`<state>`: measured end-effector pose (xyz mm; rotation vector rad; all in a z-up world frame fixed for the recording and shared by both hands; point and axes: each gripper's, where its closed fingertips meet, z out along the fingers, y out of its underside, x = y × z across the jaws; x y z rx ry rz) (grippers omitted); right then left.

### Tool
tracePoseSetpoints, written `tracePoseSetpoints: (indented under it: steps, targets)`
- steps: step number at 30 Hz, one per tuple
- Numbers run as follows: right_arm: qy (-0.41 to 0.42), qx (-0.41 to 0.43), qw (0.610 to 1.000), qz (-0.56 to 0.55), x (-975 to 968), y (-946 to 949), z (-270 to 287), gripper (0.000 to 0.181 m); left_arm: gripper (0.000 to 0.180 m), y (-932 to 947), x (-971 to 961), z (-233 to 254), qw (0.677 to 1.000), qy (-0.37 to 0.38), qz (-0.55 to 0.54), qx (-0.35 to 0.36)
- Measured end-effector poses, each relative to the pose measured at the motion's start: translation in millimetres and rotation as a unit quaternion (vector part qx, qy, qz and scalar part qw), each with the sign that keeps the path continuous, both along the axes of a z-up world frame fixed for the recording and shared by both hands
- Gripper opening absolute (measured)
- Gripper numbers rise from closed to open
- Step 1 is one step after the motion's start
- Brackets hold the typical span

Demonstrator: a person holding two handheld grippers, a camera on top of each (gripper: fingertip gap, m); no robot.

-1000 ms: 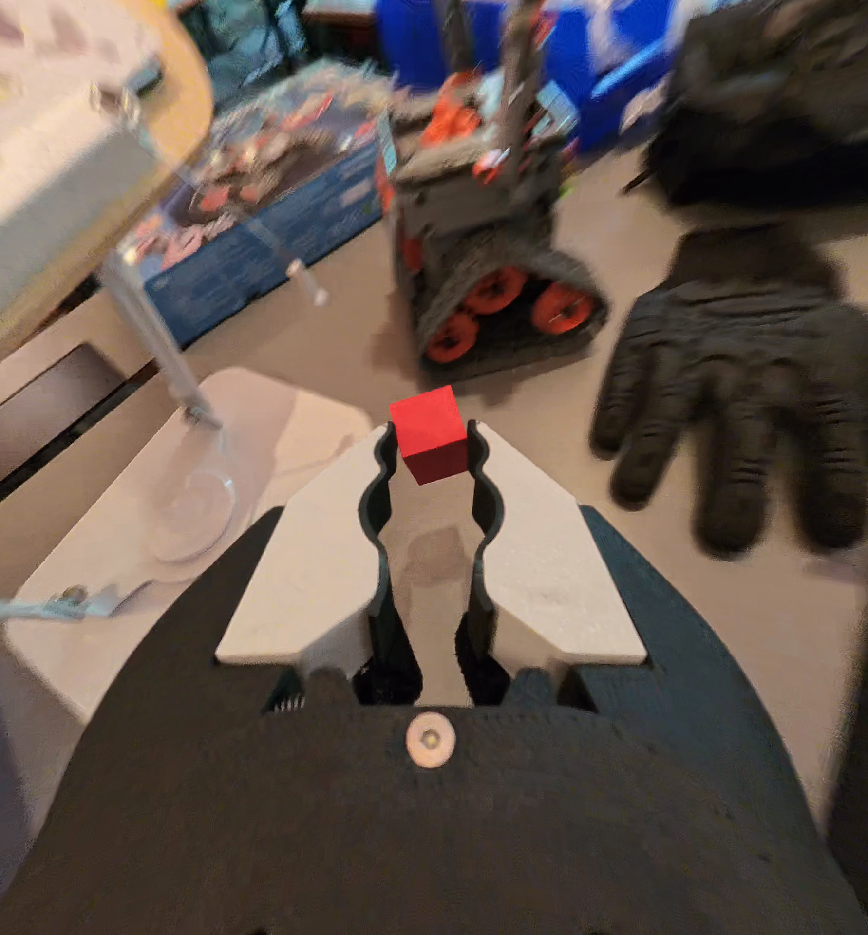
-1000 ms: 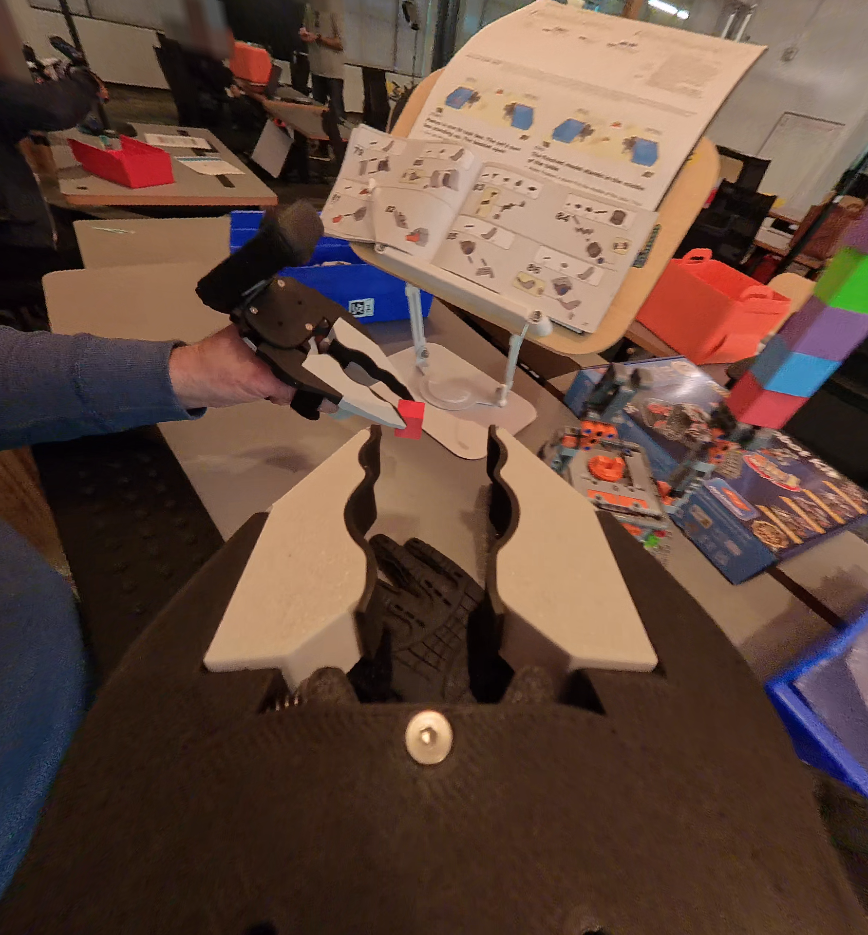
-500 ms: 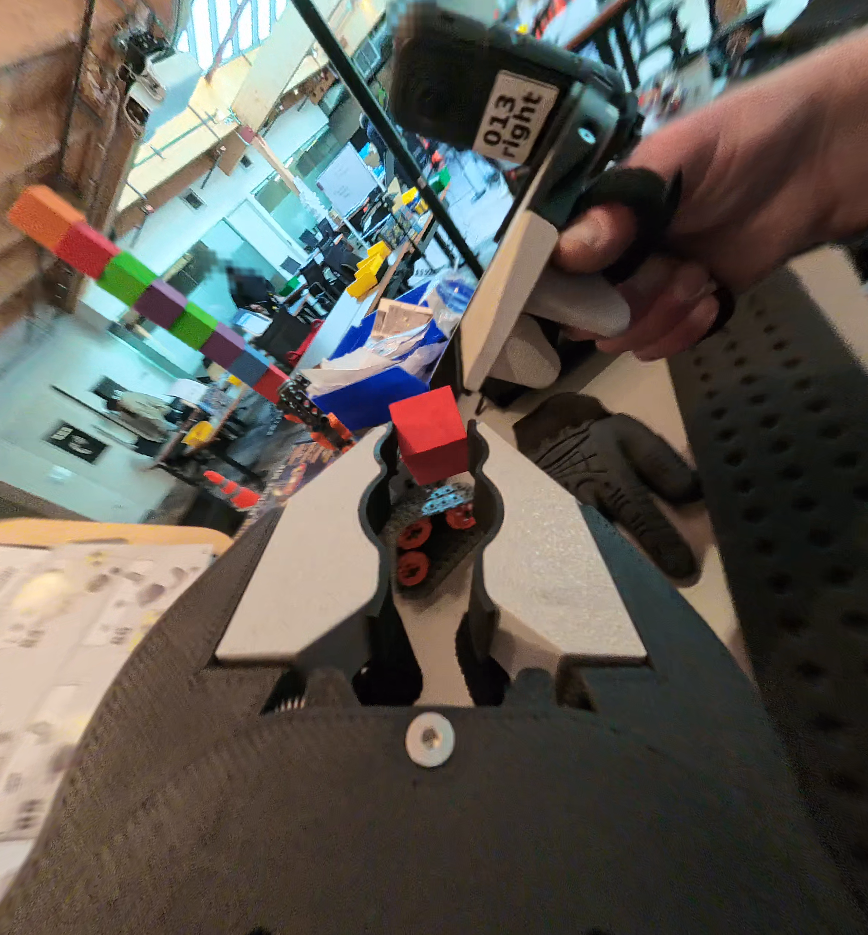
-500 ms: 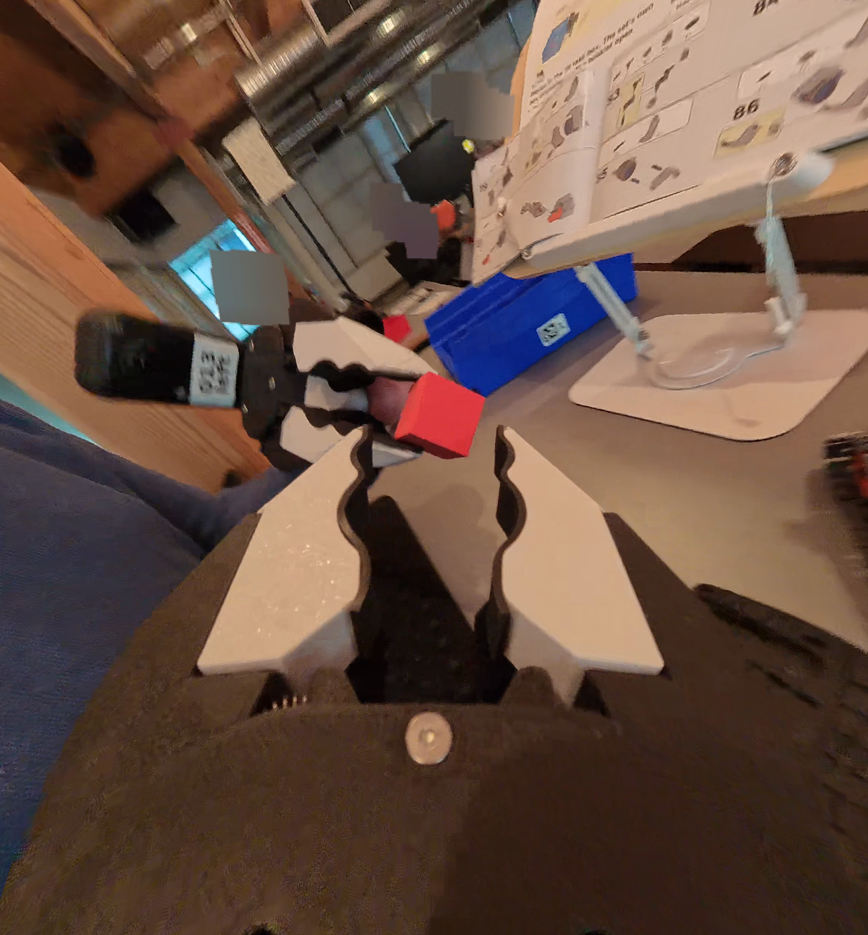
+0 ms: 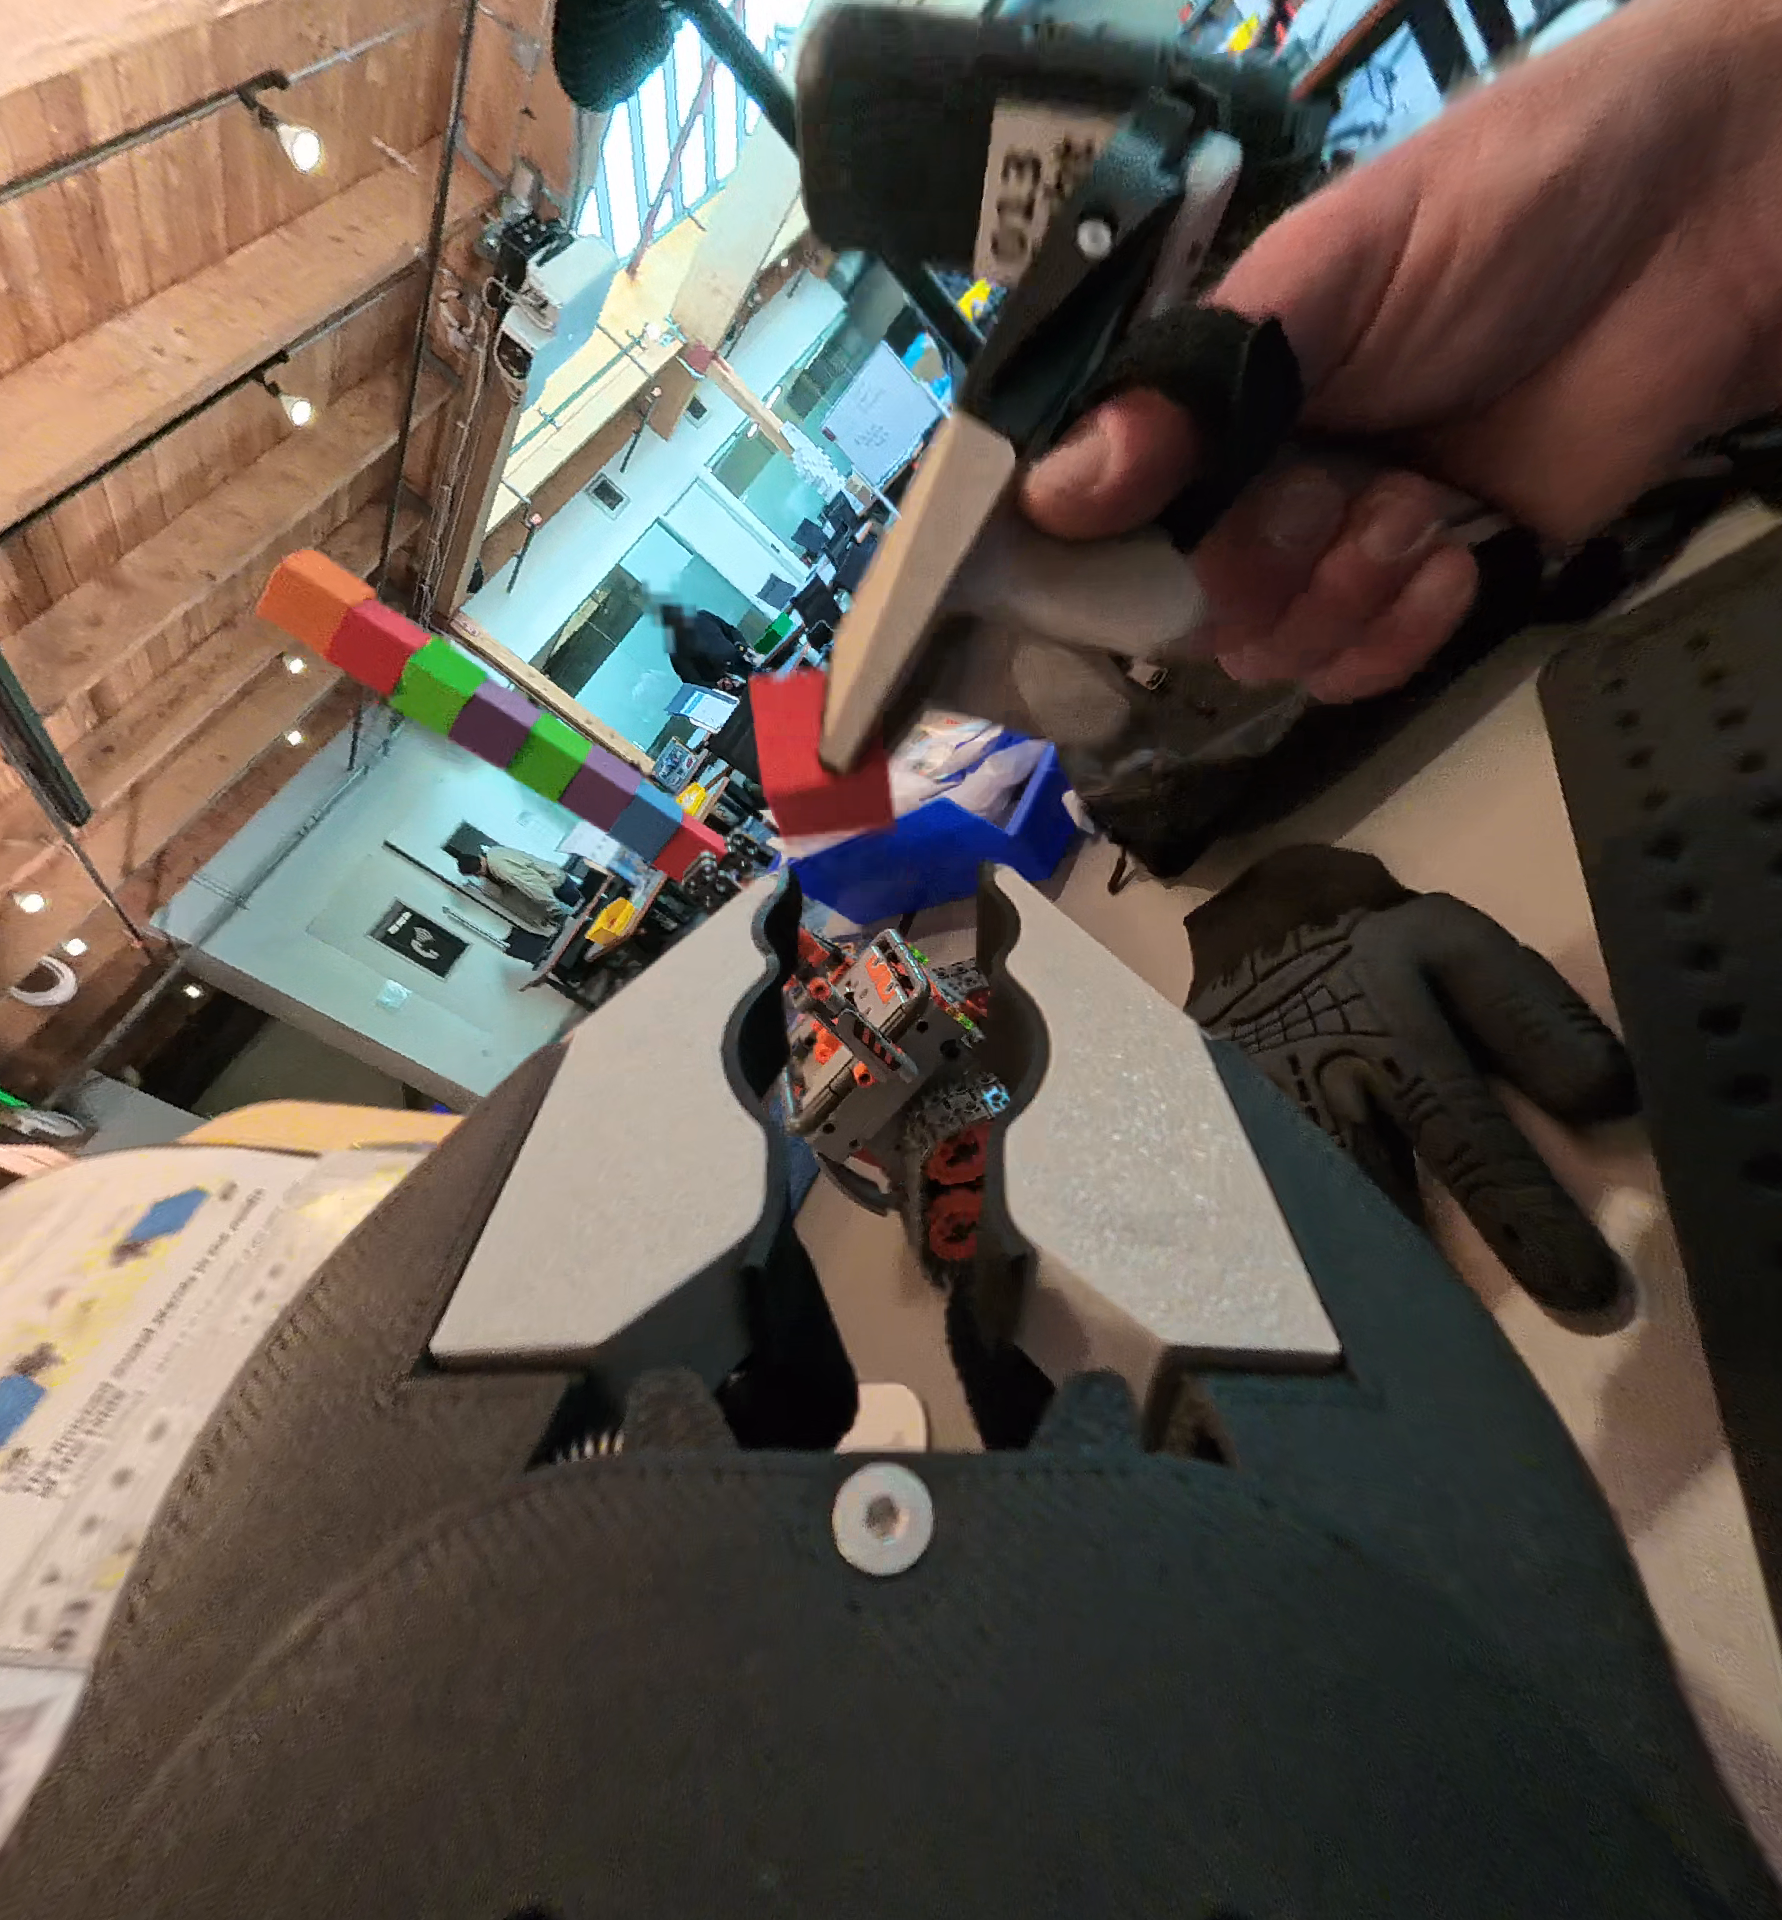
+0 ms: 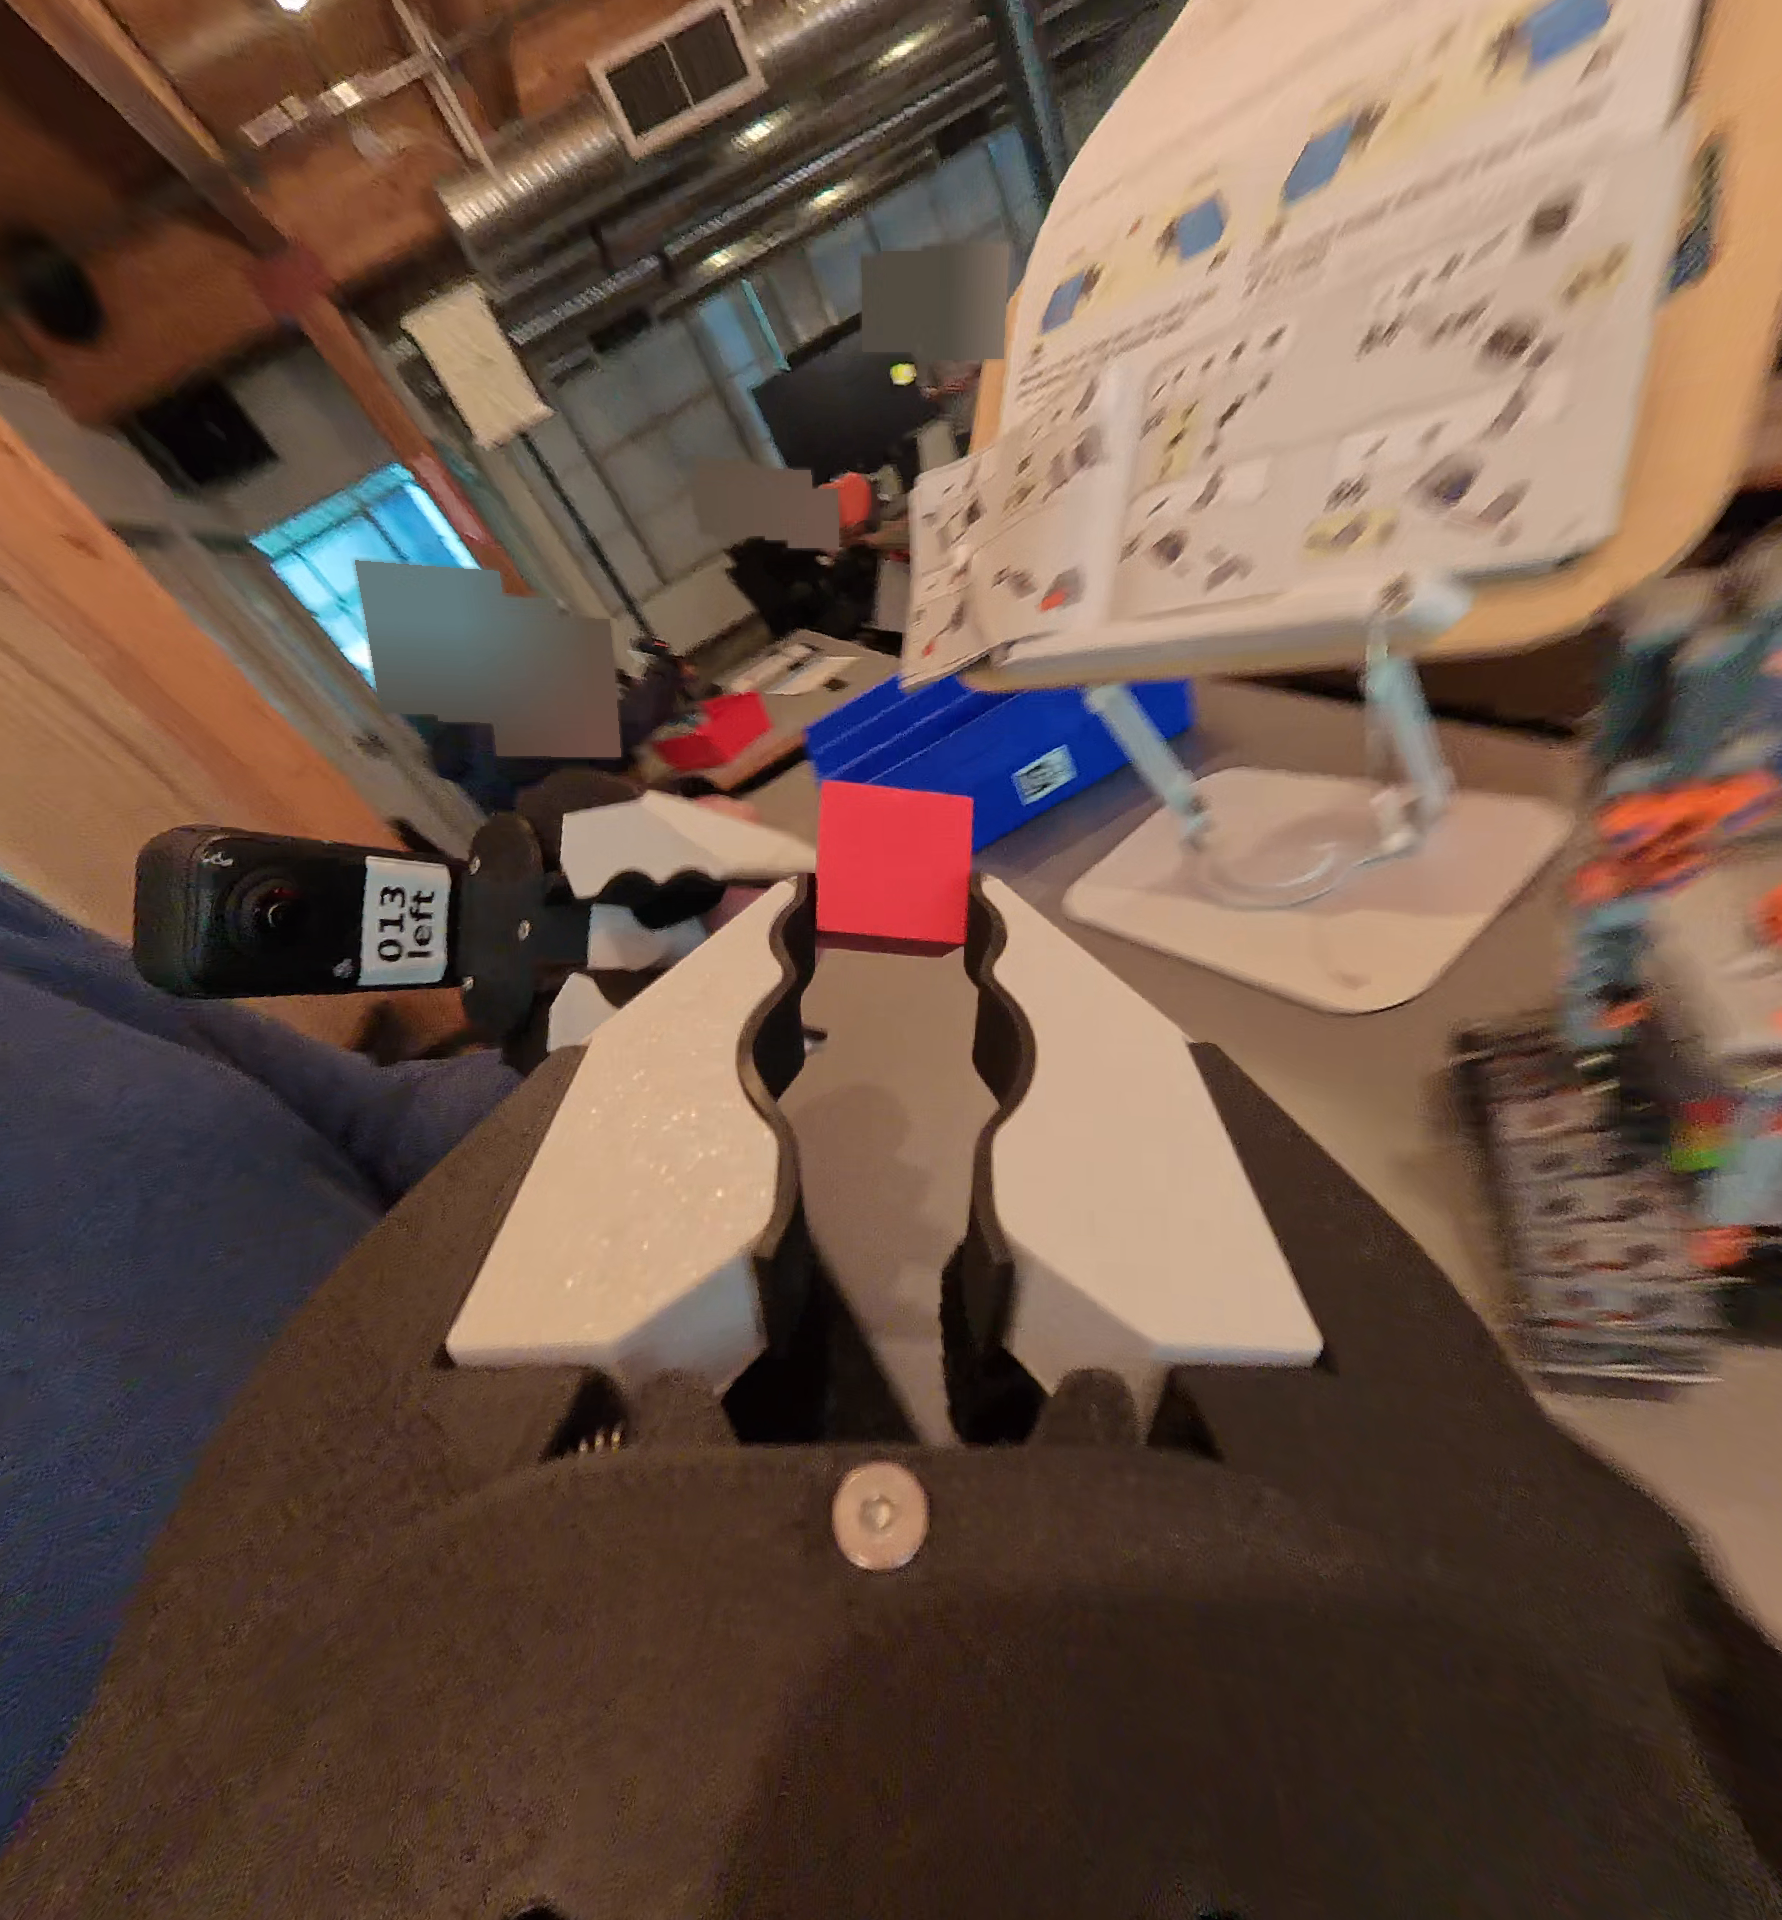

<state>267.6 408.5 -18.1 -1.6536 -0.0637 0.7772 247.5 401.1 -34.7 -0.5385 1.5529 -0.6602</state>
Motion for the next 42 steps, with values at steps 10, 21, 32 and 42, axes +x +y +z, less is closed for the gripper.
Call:
tracePoseSetpoints:
  steps: [10,21,32,42]
  targets:
    - [-0.304,0.003,0.944,-0.13,114.2,30.4,151.1,0.027,0.021,41.1,35.3,-87.5,0.99,0.082,0.059,-0.101]
    - [-0.428,-0.204,0.876,-0.084,181.5,99.5,194.4,0.027,0.021,54.3,36.3,-109.4,0.984,0.1,0.059,-0.134]
    - [-0.437,-0.29,0.848,-0.075,198.1,121.2,179.4,0.027,0.021,59.6,35.6,-111.7,0.979,0.102,0.052,-0.168]
    - [-0.422,-0.306,0.851,-0.072,203.5,125.4,168.5,0.027,0.021,59.3,36.2,-113.5,0.978,0.105,0.049,-0.173]
